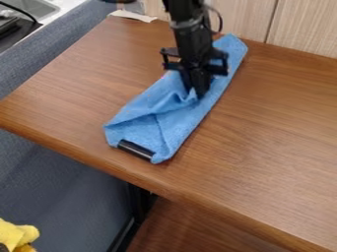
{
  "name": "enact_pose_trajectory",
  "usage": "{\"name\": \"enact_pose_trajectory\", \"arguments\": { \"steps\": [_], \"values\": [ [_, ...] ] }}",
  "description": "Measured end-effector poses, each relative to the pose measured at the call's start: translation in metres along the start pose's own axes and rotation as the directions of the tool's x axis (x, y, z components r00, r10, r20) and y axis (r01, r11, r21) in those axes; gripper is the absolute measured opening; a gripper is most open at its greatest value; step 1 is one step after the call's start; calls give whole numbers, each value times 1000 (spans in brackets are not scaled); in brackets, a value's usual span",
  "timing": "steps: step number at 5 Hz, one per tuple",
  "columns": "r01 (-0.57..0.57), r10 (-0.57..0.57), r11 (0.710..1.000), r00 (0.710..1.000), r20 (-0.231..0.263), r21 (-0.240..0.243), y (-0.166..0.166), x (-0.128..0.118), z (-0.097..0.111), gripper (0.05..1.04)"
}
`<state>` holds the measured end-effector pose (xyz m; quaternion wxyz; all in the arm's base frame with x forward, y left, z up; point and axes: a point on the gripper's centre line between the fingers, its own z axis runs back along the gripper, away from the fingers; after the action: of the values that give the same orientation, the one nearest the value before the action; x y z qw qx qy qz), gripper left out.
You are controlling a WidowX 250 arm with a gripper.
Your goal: Fold the cloth from left to right
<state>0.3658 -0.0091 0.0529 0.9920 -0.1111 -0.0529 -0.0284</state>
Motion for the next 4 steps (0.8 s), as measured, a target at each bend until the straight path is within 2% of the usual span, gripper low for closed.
{"name": "enact_pose_trajectory", "arguments": {
  "steps": [1, 3, 4],
  "values": [
    [-1, 1, 1000, 1000, -10, 18, -2, -1, -2, 283],
    [-28, 28, 999, 1000, 0, 26, -2, -4, 0, 843],
    [-22, 21, 999, 1000, 13, 36, -2, -3, 6, 1008]
  ]
}}
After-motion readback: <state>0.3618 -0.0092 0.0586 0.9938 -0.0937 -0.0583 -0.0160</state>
